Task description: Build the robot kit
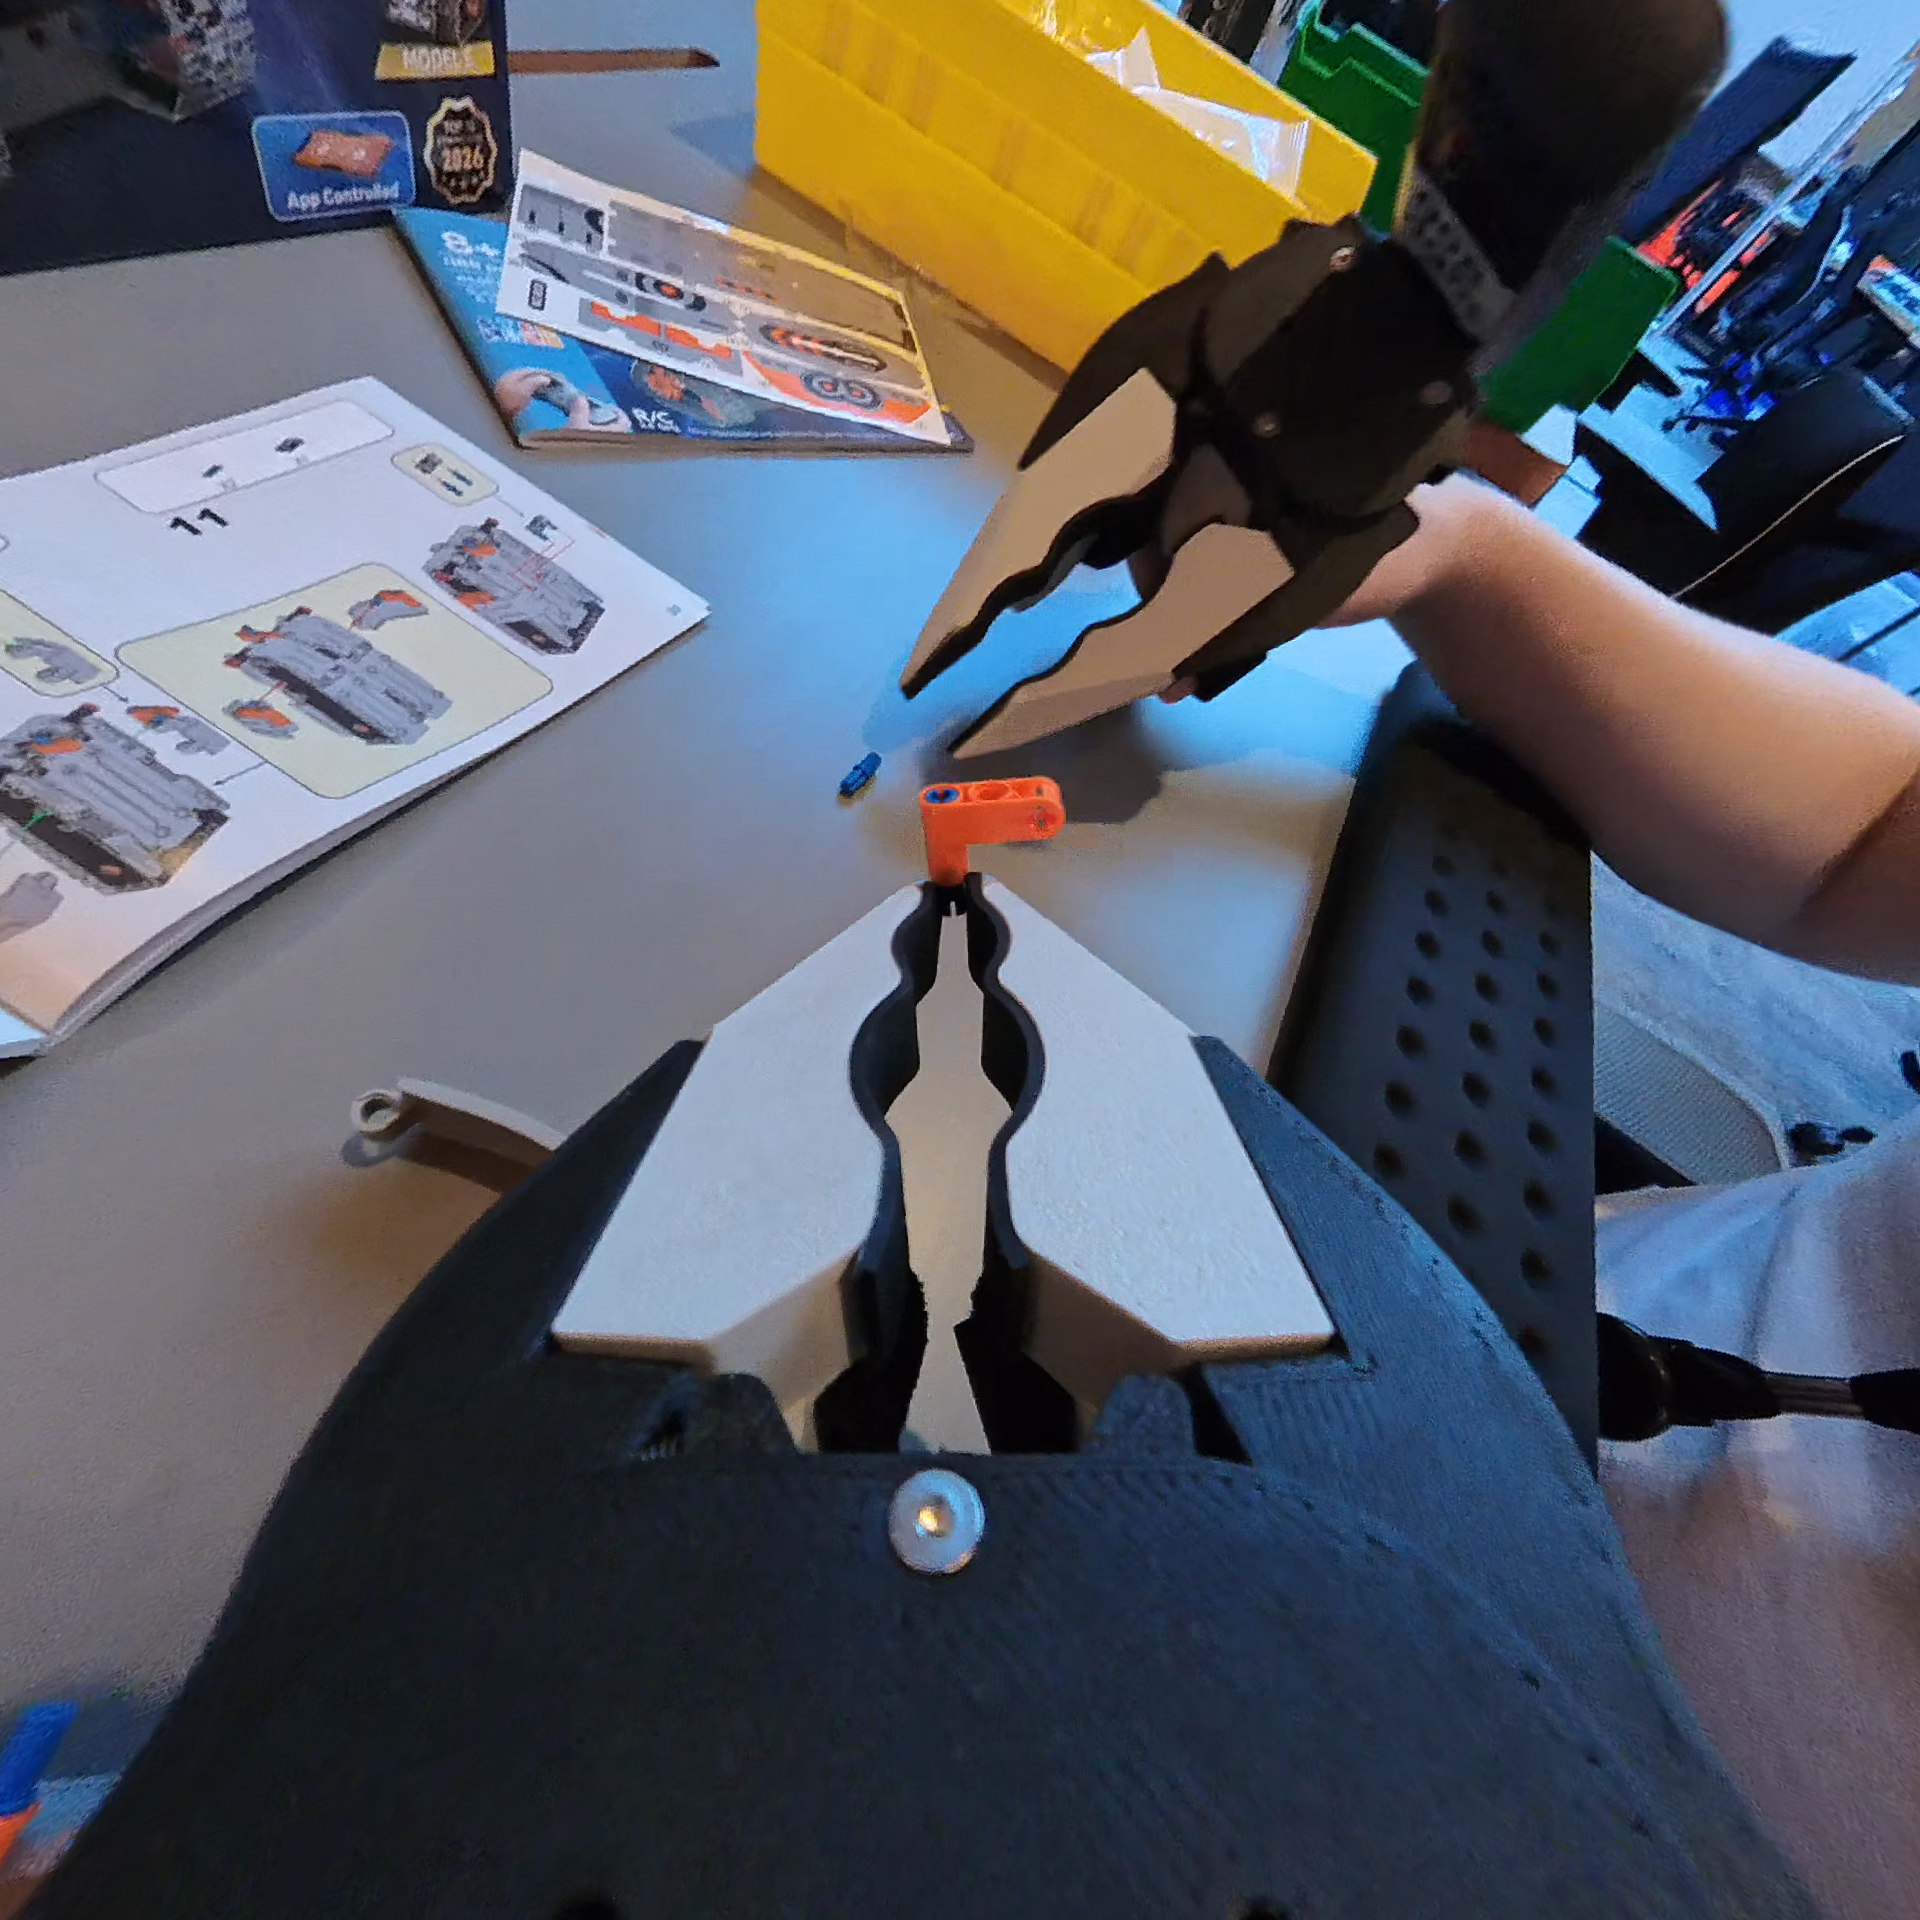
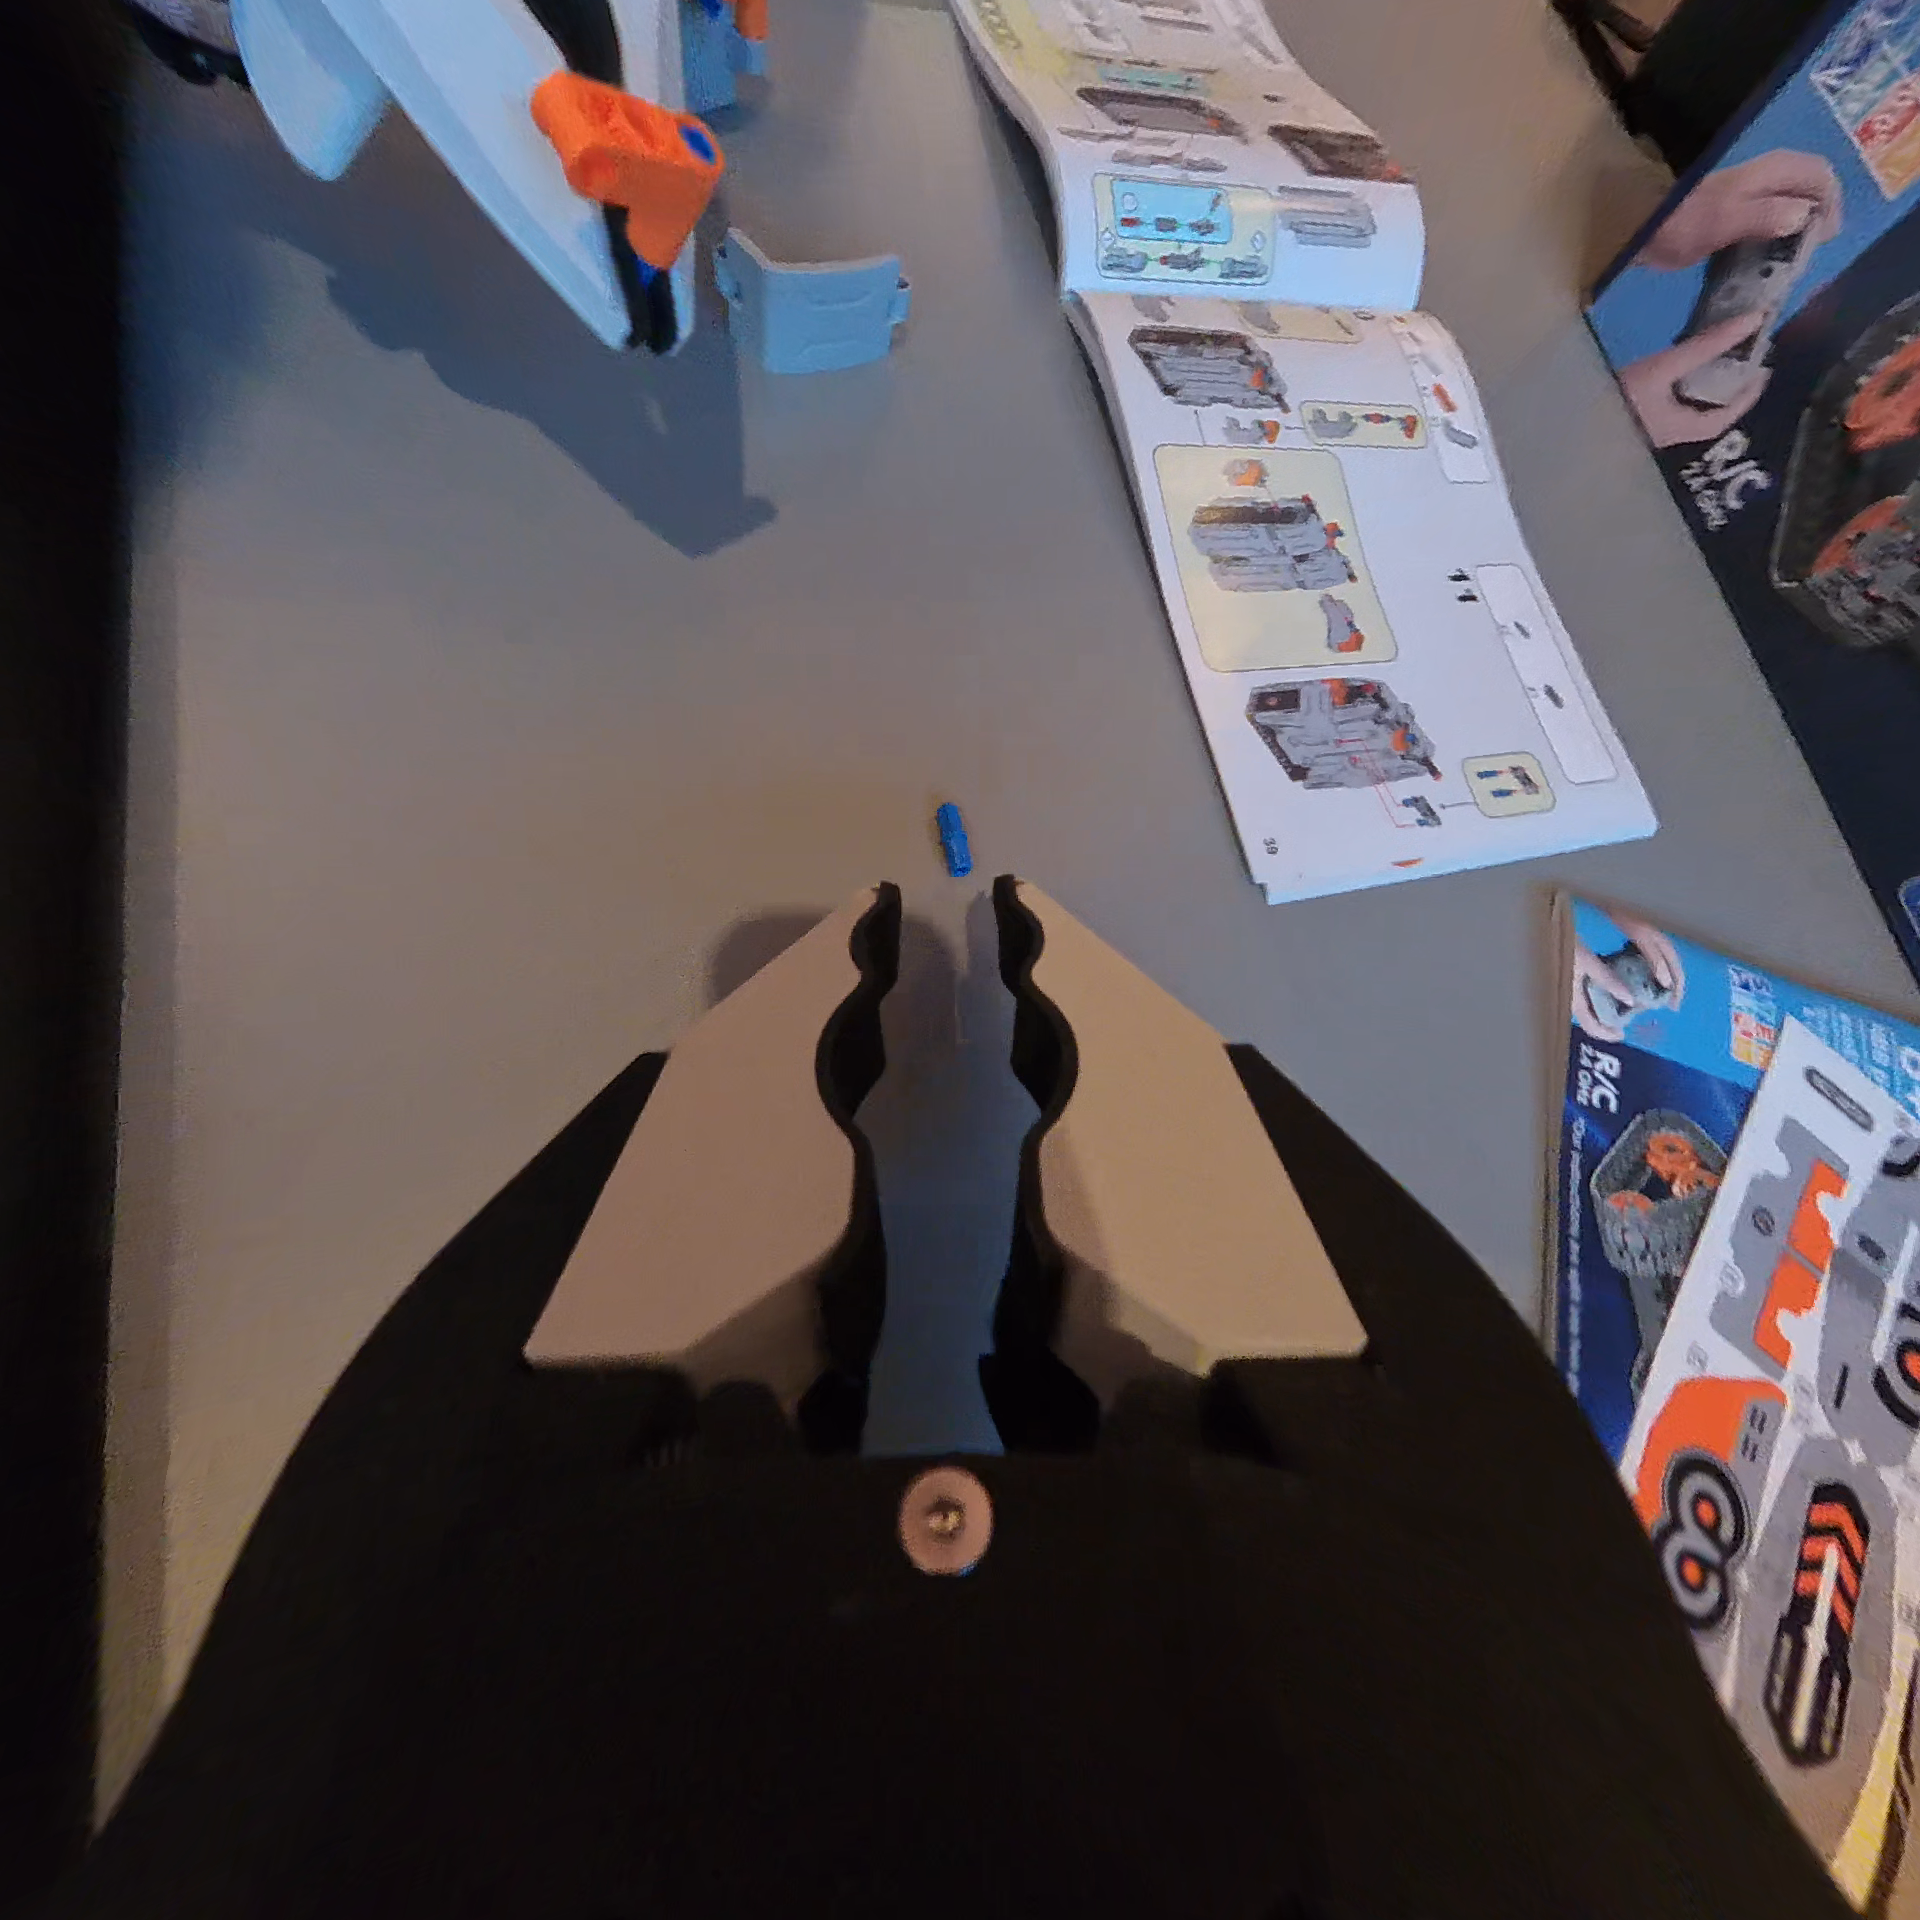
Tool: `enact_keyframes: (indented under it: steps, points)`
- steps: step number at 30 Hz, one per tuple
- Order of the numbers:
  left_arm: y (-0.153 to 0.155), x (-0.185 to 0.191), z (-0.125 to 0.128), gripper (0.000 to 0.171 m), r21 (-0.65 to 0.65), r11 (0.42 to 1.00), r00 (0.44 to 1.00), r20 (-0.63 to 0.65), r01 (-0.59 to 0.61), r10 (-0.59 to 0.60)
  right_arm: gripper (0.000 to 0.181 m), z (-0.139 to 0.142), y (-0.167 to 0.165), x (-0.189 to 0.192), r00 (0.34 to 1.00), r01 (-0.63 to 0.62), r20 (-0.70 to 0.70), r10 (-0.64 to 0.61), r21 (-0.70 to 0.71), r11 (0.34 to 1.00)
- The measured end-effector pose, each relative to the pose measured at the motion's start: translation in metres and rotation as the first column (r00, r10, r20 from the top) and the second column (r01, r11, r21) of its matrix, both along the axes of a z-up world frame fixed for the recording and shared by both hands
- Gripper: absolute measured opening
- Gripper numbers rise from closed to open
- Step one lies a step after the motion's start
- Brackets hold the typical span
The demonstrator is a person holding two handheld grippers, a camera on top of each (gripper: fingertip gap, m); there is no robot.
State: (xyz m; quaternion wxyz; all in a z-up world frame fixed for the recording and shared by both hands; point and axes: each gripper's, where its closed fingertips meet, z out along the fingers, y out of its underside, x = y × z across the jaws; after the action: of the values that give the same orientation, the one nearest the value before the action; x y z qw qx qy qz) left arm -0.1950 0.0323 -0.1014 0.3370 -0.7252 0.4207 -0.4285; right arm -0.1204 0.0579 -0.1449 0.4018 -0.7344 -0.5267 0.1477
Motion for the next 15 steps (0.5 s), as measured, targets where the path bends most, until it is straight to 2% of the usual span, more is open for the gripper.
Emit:
enact_keyframes:
  steps: [5, 7, 10, 13, 15]
  points:
    - [0.0, -0.001, 0.0, 0.003, -0.004, 1.0, 1.0, 0.014, 0.002, -0.002, 0.018, -0.009, 0.009, -0.002, 0.99, -0.078, 0.111, 0.084, -0.055, 0.995]
    - [-0.001, -0.001, 0.0, 0.003, -0.005, 1.0, 1.0, 0.017, 0.003, -0.003, 0.018, -0.009, 0.015, -0.003, 0.992, -0.074, 0.096, 0.08, -0.066, 0.995]
    - [-0.003, 0.0, 0.003, 0.003, 0.001, 1.0, 0.999, 0.035, 0.011, -0.011, 0.014, 0.01, 0.002, -0.025, 0.988, -0.139, -0.084, 0.131, -0.099, 0.985]
    - [-0.011, 0.004, 0.011, 0.003, -0.011, 0.998, 0.994, 0.092, 0.057, -0.056, 0.019, 0.05, -0.029, -0.057, 0.919, -0.285, -0.276, 0.282, 0.032, 0.958]
    - [-0.014, 0.006, 0.016, 0.003, 0.006, 0.997, 0.99, 0.116, 0.081, -0.082, 0.022, 0.072, -0.043, -0.067, 0.87, -0.322, -0.359, 0.338, 0.105, 0.941]
